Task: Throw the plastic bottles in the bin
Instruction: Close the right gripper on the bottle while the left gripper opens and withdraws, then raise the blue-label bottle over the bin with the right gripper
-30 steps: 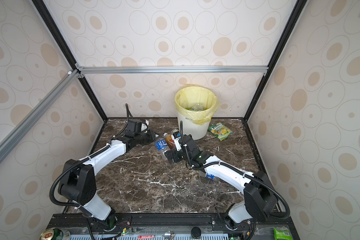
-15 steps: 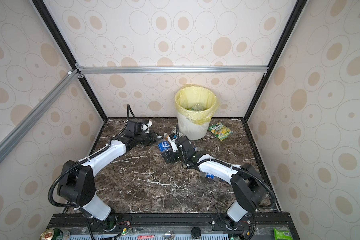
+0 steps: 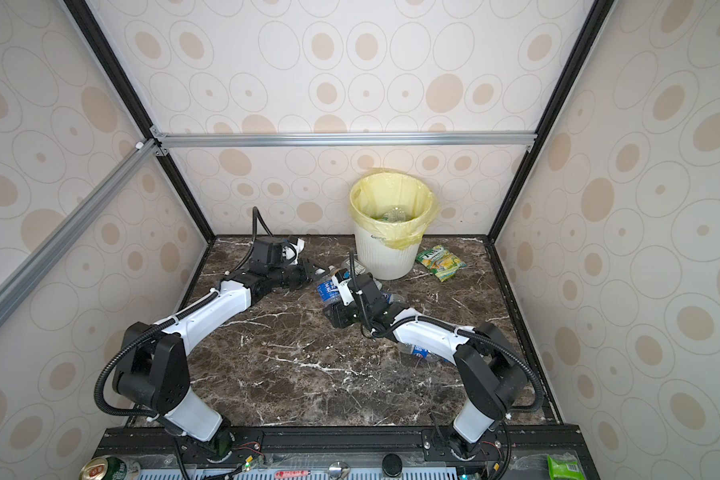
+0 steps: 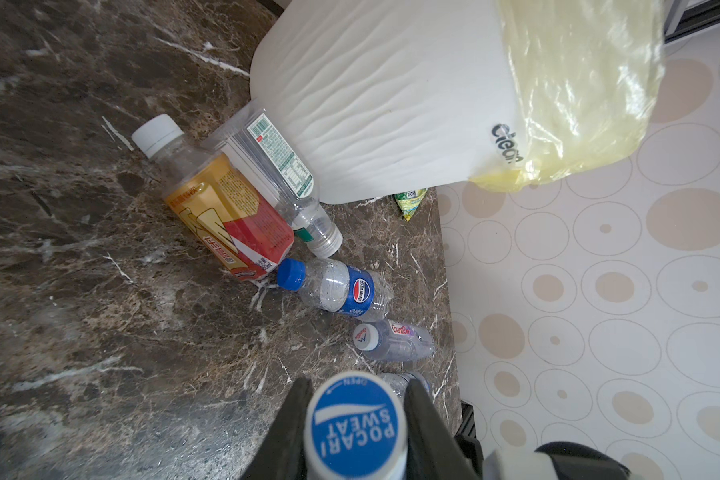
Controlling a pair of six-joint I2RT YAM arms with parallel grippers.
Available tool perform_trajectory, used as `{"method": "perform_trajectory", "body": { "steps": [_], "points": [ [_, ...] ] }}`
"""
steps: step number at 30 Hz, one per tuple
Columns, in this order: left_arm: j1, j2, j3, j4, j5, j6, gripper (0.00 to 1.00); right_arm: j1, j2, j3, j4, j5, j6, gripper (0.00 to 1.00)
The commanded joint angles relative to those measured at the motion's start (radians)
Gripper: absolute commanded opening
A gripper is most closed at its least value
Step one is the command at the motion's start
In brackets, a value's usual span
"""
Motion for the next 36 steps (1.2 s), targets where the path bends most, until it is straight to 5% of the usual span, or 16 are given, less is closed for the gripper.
{"method": "perform_trajectory", "body": {
  "steps": [1, 15, 24, 36],
  "points": [
    [-0.01, -0.009, 0.022, 0.018, 0.021, -0.024, 0.31, -0.004, -0.031, 0.001, 0.007, 0.013, 0.009, 0.51],
    [0.012, -0.081, 0.026, -0.01, -0.067, -0.002, 0.58, -0.005, -0.056, -0.023, -0.024, 0.076, 0.018, 0.45],
    [0.02, -0.182, 0.033, 0.002, -0.131, 0.038, 0.99, -0.034, -0.071, 0.013, -0.084, 0.149, -0.006, 0.45],
    [0.001, -0.206, 0.113, 0.076, -0.115, 0.053, 0.99, -0.131, -0.151, 0.194, -0.26, 0.206, -0.121, 0.45]
  ]
}}
